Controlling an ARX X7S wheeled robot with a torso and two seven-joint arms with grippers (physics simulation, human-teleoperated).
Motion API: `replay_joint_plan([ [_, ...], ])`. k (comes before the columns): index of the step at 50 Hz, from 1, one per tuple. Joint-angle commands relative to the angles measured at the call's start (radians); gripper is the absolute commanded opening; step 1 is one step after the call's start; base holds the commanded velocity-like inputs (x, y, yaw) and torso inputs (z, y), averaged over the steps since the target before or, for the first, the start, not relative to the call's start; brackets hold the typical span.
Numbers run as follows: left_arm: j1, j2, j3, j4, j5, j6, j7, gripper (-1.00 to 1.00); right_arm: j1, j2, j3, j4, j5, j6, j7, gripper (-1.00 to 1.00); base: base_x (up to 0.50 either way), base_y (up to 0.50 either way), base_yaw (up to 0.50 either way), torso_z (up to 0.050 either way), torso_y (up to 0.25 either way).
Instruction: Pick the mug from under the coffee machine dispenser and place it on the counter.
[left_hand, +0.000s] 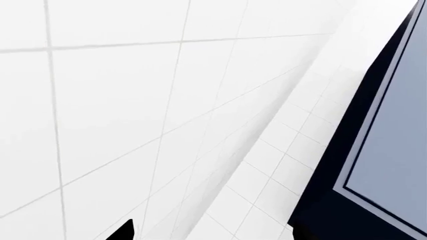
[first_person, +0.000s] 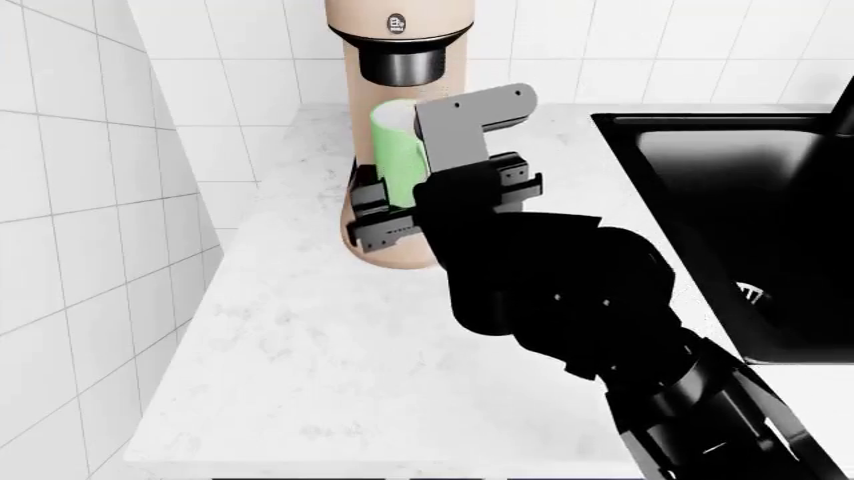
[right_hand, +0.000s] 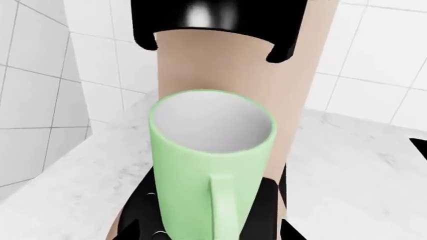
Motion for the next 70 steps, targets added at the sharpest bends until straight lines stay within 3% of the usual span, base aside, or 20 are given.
replay_joint_plan([
  [1, 0.003, -0.003, 0.002, 0.000, 0.001, 0.006, -0.002, 1.00, -0.018, -0.006, -0.021, 0.046, -0.036, -0.055, -0.035, 1.00, 0.00, 0.00, 0.00, 0.000, 0.000],
  [29, 0.014, -0.007, 0.005, 0.000, 0.002, 0.020, -0.003, 1.00, -0.015, -0.012, -0.046, 0.072, -0.055, -0.103, -0.056, 1.00, 0.00, 0.00, 0.00, 0.000, 0.000],
  [30, 0.014, -0.007, 0.006, 0.000, 0.003, 0.020, -0.004, 1.00, -0.015, -0.010, -0.050, 0.065, -0.059, -0.101, -0.048, -1.00, 0.00, 0.00, 0.00, 0.000, 0.000],
  [70, 0.015, -0.021, 0.016, -0.003, 0.010, 0.032, -0.016, 1.00, -0.012, 0.009, -0.049, -0.001, -0.026, -0.105, -0.013, -1.00, 0.00, 0.00, 0.00, 0.000, 0.000],
])
